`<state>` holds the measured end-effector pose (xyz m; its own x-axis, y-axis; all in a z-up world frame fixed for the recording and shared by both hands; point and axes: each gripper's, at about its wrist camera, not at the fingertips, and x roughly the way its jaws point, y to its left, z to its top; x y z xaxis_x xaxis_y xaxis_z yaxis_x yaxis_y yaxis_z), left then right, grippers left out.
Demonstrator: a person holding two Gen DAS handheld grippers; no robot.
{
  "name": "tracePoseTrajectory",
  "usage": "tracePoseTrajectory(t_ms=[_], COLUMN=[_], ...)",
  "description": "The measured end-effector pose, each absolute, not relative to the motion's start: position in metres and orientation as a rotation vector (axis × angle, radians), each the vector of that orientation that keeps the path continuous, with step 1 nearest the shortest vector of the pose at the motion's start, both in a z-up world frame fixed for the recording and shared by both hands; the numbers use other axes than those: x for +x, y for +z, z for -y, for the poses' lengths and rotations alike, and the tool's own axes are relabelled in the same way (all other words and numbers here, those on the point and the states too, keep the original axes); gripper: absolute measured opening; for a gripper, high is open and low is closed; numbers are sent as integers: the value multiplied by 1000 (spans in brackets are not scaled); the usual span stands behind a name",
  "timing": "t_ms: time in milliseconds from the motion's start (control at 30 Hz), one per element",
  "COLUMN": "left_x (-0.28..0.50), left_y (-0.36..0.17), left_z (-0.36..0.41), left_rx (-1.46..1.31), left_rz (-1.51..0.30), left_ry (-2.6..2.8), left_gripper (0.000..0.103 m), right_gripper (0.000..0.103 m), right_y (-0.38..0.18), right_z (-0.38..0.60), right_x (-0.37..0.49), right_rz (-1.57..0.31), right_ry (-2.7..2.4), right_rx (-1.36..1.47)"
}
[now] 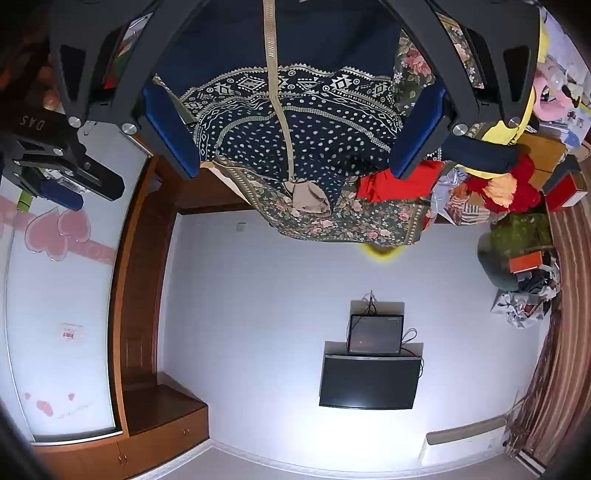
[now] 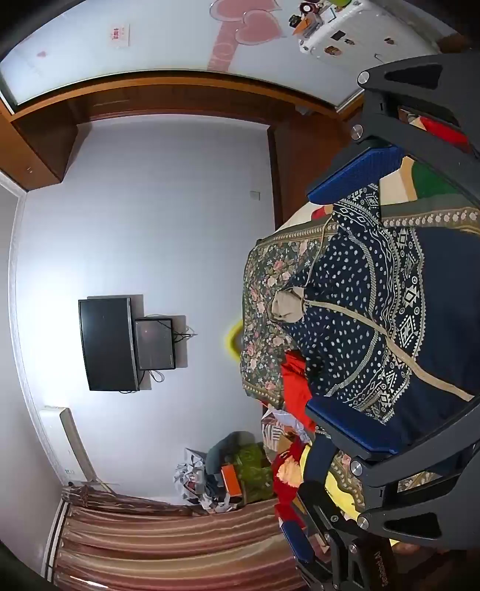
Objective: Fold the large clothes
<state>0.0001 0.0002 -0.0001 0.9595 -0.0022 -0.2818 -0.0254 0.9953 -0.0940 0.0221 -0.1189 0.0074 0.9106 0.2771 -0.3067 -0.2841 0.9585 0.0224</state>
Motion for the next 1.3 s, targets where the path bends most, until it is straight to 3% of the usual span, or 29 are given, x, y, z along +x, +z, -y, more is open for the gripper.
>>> tracePoseTrajectory(t_ms=[1300], left_x=[1], left_y=[-11], left_z=[-7], left_rx=[-98], left_rz=[-296], left_ry=[24], left_gripper=[103], right_gripper=[103], right_y=[0], right_z=[112], right_x=[25], right_rz=[-327], right_ry=[306], right_rx=[-7])
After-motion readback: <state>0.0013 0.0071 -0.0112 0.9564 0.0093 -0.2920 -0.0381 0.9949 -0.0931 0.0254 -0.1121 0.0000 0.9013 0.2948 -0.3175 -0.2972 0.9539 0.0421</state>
